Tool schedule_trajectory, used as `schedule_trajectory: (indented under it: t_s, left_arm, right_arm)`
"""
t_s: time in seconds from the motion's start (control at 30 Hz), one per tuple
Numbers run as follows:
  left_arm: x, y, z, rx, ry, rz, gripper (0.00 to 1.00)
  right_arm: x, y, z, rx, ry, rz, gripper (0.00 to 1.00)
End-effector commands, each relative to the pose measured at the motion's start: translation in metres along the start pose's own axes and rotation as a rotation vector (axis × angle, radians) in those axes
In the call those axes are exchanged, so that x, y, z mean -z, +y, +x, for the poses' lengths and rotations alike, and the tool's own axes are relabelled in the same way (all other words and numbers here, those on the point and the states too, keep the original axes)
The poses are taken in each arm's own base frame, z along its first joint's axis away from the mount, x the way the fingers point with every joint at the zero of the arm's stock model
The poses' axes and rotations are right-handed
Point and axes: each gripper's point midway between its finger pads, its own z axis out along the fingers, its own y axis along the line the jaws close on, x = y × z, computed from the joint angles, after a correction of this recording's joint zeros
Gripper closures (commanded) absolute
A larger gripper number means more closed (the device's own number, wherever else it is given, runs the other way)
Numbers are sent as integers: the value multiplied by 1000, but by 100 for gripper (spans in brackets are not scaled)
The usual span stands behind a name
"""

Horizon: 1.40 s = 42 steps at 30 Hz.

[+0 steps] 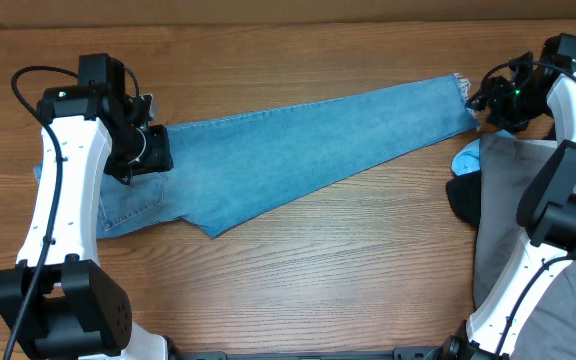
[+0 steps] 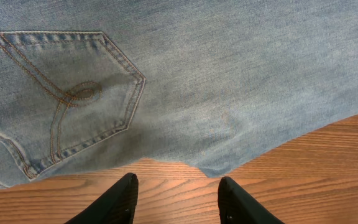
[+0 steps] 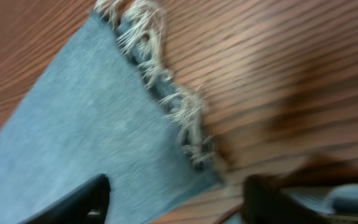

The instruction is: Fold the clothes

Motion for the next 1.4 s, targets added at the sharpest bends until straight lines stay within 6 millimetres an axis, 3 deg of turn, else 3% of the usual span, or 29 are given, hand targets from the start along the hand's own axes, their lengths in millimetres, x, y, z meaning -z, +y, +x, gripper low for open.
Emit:
schedule_trajectory:
  t_s: [0.0, 0.23, 0.47, 0.67, 0.87, 1.1, 1.2, 1.37]
  left_arm:
    - [-5, 0, 2, -27, 16, -7, 55]
    - [-5, 0, 2, -27, 14, -7, 54]
    - [-5, 0, 1, -28, 12, -7, 54]
    - [-5, 0, 1, -28, 12, -7, 55]
    - [-5, 0, 2, -27, 15, -7, 55]
    - [-5, 0, 2, -27, 17, -6, 56]
    - [-5, 0, 3, -26, 20, -6, 56]
    - [-5, 0, 3, -26, 20, -6, 56]
  right_arm:
    - [-2, -24, -12, 2, -46, 117, 20]
    - [-16, -26, -12, 14, -55, 96, 36]
    - [-40, -21, 6, 2, 27, 38, 48]
    - [-40, -5, 19, 83, 79, -64, 50]
    - [-40, -2, 21, 80, 87, -77, 65]
    - [-40, -2, 15, 77, 65, -76, 65]
    - [-41, -6, 10, -7, 47, -50, 58]
    - [-41, -7, 6, -85, 30, -37, 65]
